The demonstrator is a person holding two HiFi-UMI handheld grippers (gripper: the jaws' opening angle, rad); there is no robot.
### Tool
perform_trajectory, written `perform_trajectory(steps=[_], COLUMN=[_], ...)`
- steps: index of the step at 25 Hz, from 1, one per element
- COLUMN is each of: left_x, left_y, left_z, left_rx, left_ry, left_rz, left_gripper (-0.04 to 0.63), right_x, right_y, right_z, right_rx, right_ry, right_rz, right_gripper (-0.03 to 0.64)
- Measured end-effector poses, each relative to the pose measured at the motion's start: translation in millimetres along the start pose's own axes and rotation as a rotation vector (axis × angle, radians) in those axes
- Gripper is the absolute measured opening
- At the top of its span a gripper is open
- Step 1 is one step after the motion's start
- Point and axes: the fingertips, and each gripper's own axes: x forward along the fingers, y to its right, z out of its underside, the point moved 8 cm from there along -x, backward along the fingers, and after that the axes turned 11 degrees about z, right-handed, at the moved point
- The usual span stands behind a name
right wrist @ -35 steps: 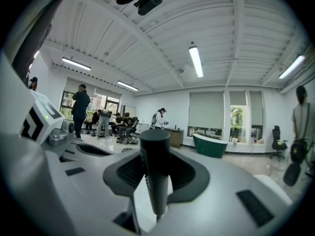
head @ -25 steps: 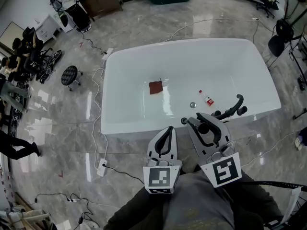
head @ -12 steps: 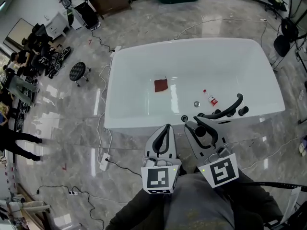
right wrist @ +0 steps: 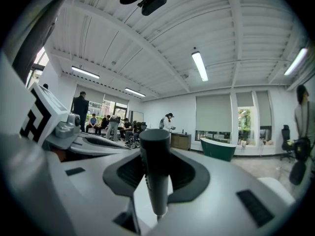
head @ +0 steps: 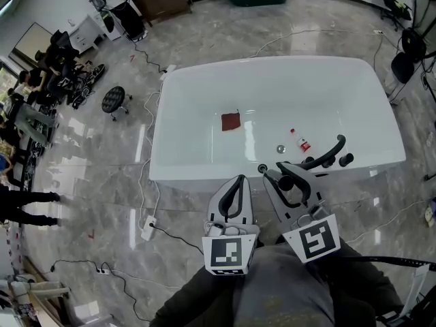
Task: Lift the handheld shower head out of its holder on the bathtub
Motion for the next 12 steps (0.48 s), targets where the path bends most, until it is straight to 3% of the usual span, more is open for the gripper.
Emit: perform_trajectory(steps=[12], left_x=[-5.4], left_y=[4.8], left_z=[-3.5], left_rx=[0.002], left_ry=[0.009], left_rz=[0.014], left_gripper=[0.003], right_x=[-3.2], right_y=[-3.8], right_z=[1.4], right_rx=[-0.003], right_ry=[-0.004], right_rz=[-0.006], right_gripper=[0.124])
